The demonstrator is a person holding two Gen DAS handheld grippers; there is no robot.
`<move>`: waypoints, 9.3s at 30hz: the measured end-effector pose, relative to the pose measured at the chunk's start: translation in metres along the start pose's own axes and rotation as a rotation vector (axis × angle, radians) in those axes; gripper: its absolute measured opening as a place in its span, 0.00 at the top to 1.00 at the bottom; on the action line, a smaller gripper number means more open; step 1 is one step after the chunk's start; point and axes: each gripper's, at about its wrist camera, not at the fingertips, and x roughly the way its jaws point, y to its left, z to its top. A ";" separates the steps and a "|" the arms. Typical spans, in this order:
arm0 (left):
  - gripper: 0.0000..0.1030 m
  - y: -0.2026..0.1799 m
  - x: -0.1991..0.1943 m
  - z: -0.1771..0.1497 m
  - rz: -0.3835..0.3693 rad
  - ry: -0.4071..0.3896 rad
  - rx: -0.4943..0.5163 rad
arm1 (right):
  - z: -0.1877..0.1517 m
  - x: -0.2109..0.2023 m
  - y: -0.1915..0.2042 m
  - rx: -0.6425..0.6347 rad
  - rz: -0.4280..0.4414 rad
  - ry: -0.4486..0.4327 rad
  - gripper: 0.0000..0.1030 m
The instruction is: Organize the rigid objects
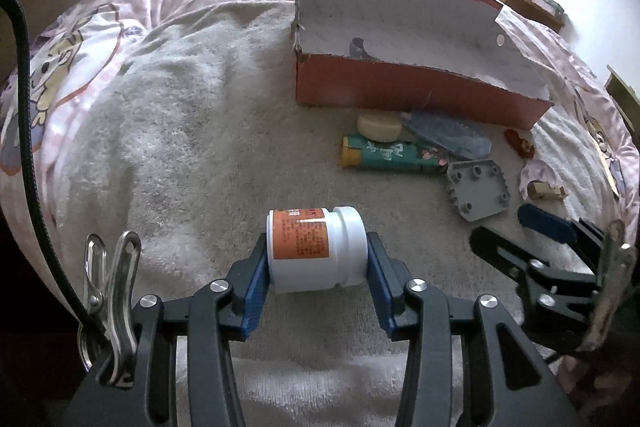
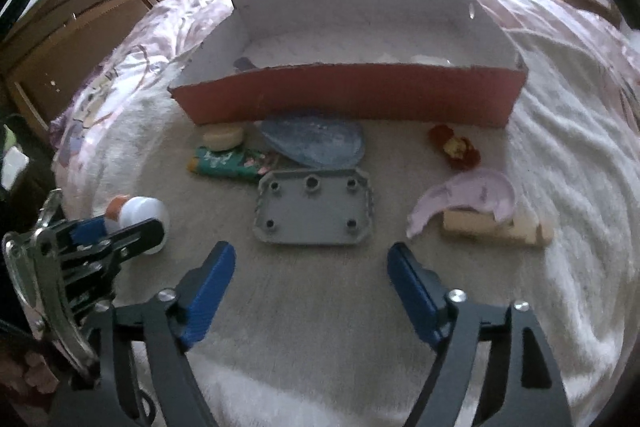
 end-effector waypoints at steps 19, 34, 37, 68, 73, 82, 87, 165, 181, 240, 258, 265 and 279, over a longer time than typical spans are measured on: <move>0.56 0.003 0.001 -0.001 -0.016 0.000 -0.023 | 0.021 0.024 0.013 -0.073 -0.079 -0.020 0.11; 0.56 0.000 0.001 0.000 0.005 0.006 -0.013 | 0.016 0.013 0.003 -0.047 -0.075 -0.034 0.28; 0.56 -0.001 0.002 0.001 0.011 0.009 -0.011 | 0.013 0.009 0.000 -0.034 -0.062 -0.025 0.27; 0.56 -0.006 -0.025 0.014 0.055 -0.070 0.019 | -0.005 -0.036 -0.016 0.044 0.054 -0.071 0.27; 0.56 -0.011 -0.028 0.019 0.039 -0.077 0.025 | -0.002 -0.046 -0.021 0.060 0.062 -0.094 0.27; 0.56 -0.028 -0.031 0.034 -0.009 -0.097 0.060 | 0.010 -0.055 -0.024 0.063 0.073 -0.120 0.27; 0.56 -0.036 -0.031 0.045 -0.033 -0.104 0.076 | 0.018 -0.056 -0.026 0.062 0.079 -0.126 0.27; 0.56 -0.072 0.076 0.154 -0.066 -0.075 0.142 | 0.127 0.023 -0.075 0.035 -0.046 -0.097 0.27; 0.53 -0.076 0.075 0.153 -0.031 -0.077 0.160 | 0.127 0.021 -0.077 0.053 -0.047 -0.116 0.20; 0.53 -0.029 0.013 0.044 -0.054 -0.004 0.067 | 0.015 -0.035 -0.056 0.105 -0.002 -0.066 0.19; 0.15 -0.057 0.046 0.044 -0.073 -0.016 0.102 | -0.009 -0.021 -0.064 0.139 0.015 -0.016 0.19; 0.15 -0.064 0.051 0.042 -0.022 -0.032 0.187 | -0.010 -0.019 -0.062 0.122 0.008 -0.020 0.19; 0.20 -0.059 0.040 0.036 -0.036 -0.028 0.220 | -0.011 -0.019 -0.060 0.115 0.004 -0.023 0.19</move>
